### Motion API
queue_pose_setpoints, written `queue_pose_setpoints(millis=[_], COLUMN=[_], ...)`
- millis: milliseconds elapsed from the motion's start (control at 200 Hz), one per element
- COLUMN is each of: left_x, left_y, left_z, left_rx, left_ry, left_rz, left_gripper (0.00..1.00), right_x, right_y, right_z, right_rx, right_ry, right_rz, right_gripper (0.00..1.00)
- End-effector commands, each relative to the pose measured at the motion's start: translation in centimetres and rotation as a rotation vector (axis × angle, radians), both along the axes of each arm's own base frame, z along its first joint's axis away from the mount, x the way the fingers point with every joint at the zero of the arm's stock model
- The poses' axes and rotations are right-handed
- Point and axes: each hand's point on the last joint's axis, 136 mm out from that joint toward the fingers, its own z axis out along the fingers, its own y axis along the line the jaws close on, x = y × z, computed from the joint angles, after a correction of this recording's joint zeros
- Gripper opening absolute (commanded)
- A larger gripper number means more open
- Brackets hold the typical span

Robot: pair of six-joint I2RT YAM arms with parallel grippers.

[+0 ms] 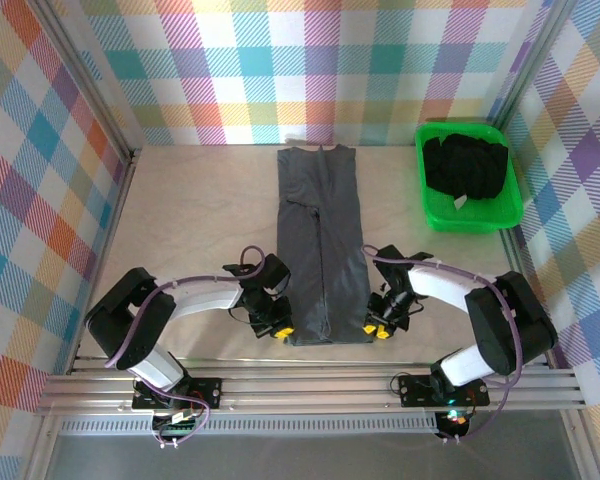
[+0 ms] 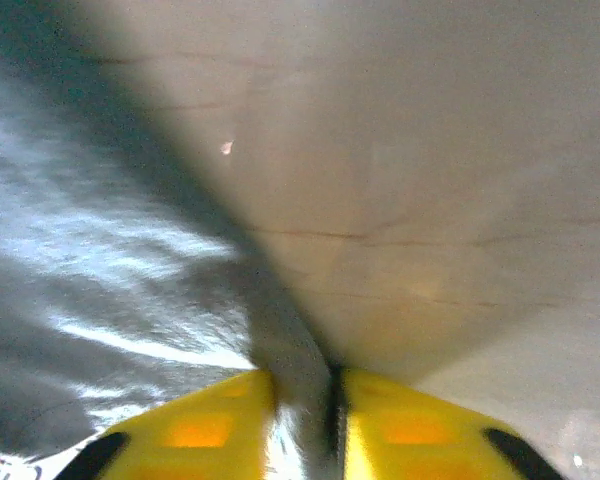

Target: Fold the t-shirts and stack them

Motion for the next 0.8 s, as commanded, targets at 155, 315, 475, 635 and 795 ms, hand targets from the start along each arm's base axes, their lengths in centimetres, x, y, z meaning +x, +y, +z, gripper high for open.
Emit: queue_pose_setpoints(millis=[155, 315, 475, 635, 795], left_x=[-2.9, -3.1, -0.1, 6.7, 15.0], left_y=[2.9, 2.9, 2.3, 3.1, 2.8], left_z=[-0.3, 2.6, 6.0, 9.5, 11.7], left_rx=[0.056, -0.028, -0.098, -0.147, -0.215], left_ry=[0.019, -0.016, -0.112, -0.206, -0.261], left_rz=[-0.004, 0.072, 0.195, 0.374, 0.470], left_gripper=[0.00, 0.00, 0.00, 0.00, 0.00], right_x=[-0.9, -2.0, 0.4, 6.3, 13.9], right_y=[1.6, 2.4, 3.2, 3.4, 3.7], right_z=[1.4, 3.8, 6.4, 9.4, 11.8], right_rx=[0.102, 0.168, 0.191, 0.194, 0.199], right_ry=[-0.034, -0.048, -0.114, -0.213, -0.298], right_rz=[0.013, -0.025, -0.060, -0.102, -0.142], right_gripper=[0.00, 0.00, 0.00, 0.00, 0.00])
